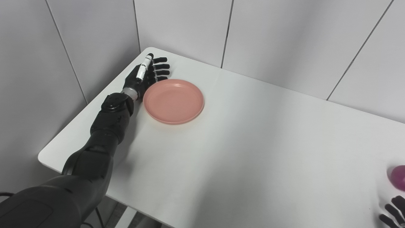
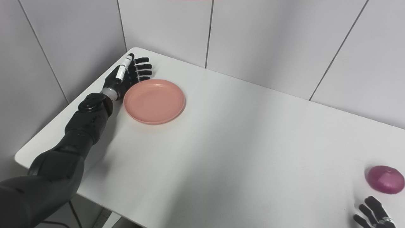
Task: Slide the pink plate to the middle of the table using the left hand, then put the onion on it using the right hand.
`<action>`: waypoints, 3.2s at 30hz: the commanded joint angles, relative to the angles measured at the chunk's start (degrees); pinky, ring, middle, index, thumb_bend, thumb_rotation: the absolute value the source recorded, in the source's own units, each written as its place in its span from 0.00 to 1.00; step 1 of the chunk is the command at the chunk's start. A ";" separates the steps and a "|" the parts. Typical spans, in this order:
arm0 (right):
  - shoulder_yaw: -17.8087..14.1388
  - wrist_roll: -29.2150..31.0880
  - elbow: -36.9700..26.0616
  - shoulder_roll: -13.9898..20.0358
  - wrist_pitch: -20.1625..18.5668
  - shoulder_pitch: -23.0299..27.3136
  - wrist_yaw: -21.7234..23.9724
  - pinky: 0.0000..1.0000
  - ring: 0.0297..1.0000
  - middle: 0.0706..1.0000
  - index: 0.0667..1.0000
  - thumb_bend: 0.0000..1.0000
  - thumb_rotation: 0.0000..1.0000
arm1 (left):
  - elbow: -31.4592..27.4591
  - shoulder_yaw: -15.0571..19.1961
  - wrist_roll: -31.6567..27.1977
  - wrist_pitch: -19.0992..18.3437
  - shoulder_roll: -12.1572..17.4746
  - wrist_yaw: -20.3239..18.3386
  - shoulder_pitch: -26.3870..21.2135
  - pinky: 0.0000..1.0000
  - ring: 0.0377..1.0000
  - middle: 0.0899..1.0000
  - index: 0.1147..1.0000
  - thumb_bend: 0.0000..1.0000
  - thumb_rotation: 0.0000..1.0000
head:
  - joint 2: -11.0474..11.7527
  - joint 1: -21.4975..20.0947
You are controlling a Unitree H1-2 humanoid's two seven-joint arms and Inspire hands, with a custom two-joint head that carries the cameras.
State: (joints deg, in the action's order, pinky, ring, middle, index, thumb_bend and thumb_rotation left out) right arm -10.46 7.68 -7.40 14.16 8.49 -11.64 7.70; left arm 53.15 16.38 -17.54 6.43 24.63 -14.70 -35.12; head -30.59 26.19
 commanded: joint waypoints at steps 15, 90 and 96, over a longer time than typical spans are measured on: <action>0.04 -0.30 -2.07 -0.02 -0.61 0.08 -1.00 0.77 0.86 0.88 0.85 0.74 0.90 | 4.33 -2.04 0.08 3.11 -0.88 -3.88 -5.69 0.62 0.63 0.62 0.60 0.34 1.00 | -0.40 -1.83; 3.61 -3.81 -6.41 -3.90 0.04 -1.33 -2.62 1.00 1.00 1.00 1.00 0.00 1.00 | 4.95 -8.52 1.41 2.93 -13.96 -9.46 -8.05 0.61 0.63 0.62 0.59 0.35 1.00 | -4.25 -16.85; 3.64 -3.75 -5.90 -4.43 0.61 -1.35 -2.70 1.00 1.00 1.00 1.00 0.00 1.00 | 5.53 -9.09 1.60 3.41 -14.74 -10.14 -8.24 0.61 0.62 0.61 0.59 0.37 1.00 | -4.70 -18.27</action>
State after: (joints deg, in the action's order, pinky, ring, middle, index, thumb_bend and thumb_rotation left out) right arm -6.71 3.72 -11.44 9.77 8.58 -13.44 5.45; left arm 58.27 7.71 -16.19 10.32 10.69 -23.74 -41.69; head -35.33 7.91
